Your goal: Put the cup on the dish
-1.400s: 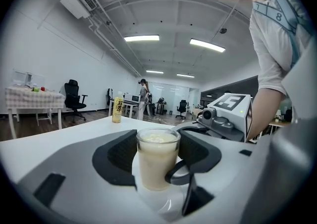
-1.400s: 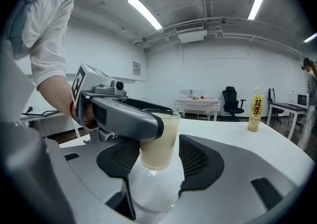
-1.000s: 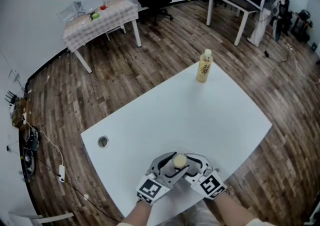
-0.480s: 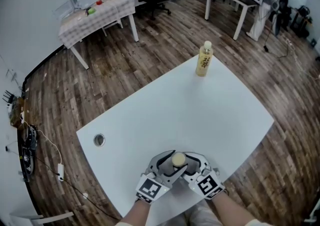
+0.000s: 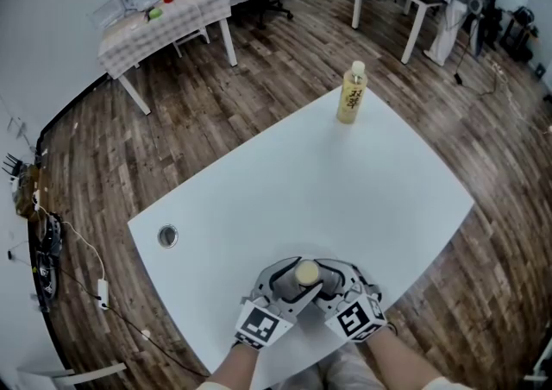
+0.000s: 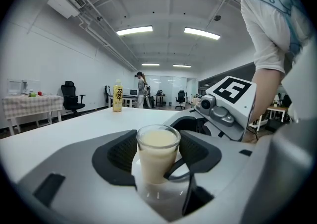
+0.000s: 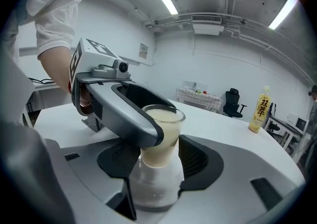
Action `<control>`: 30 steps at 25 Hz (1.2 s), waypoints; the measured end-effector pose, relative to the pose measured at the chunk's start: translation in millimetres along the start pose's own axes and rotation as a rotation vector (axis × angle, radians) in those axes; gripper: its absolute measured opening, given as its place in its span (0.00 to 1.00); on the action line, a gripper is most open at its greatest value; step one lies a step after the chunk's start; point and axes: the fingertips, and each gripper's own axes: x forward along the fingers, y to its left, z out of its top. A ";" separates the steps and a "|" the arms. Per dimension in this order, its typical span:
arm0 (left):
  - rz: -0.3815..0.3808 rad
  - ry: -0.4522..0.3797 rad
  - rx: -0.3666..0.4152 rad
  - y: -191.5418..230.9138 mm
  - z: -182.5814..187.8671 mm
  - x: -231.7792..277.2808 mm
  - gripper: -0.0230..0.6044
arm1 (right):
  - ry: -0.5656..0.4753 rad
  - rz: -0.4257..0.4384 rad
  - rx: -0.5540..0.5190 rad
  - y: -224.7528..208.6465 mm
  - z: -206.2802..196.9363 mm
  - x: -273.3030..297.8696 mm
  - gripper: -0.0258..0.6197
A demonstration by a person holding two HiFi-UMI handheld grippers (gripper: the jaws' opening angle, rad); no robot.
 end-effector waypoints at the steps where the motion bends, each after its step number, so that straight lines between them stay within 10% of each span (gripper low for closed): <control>1: -0.002 0.003 0.013 -0.1 -0.7 0.4 0.46 | 0.010 0.000 -0.006 0.3 -0.9 0.6 0.43; 30: -0.024 -0.120 -0.067 4.2 12.2 -12.0 0.50 | -0.117 -0.034 0.199 -6.8 8.0 -24.5 0.43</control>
